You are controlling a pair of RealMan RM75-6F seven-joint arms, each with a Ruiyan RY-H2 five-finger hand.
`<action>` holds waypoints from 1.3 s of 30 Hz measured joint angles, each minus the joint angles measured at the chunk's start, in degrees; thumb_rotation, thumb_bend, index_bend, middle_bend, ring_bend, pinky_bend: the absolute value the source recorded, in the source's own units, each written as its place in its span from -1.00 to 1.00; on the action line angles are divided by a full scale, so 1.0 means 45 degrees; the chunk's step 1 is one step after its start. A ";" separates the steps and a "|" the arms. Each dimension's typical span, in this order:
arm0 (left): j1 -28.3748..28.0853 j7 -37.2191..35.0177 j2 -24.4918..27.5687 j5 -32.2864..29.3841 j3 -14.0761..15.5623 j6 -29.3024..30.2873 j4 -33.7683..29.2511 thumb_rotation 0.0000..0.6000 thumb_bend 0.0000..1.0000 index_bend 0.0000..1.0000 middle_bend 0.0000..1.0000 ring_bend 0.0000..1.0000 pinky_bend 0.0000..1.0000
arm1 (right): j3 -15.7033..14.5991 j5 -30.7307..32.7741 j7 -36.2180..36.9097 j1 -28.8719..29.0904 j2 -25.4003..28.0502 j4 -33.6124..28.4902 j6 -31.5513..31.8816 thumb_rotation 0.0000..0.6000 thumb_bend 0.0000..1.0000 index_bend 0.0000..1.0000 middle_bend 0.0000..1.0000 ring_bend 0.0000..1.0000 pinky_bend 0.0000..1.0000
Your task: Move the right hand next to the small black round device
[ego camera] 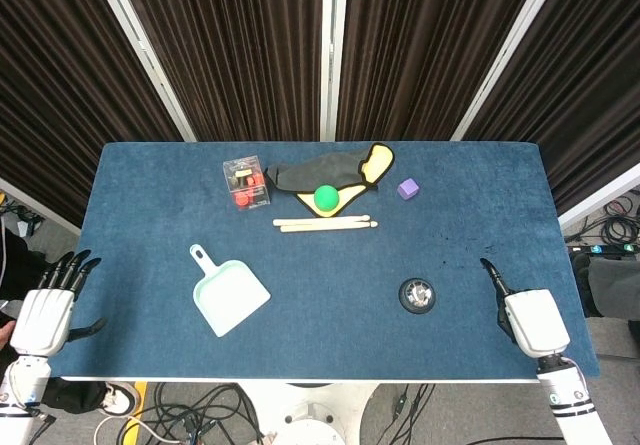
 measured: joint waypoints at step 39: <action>0.0104 -0.0516 -0.0027 -0.0211 0.0032 -0.0156 0.0561 1.00 -0.82 -0.71 -0.89 -1.00 -0.73 | -0.0732 0.1155 -0.3071 0.1224 -0.1758 0.0094 -0.3619 1.00 1.00 -1.00 0.83 0.79 0.65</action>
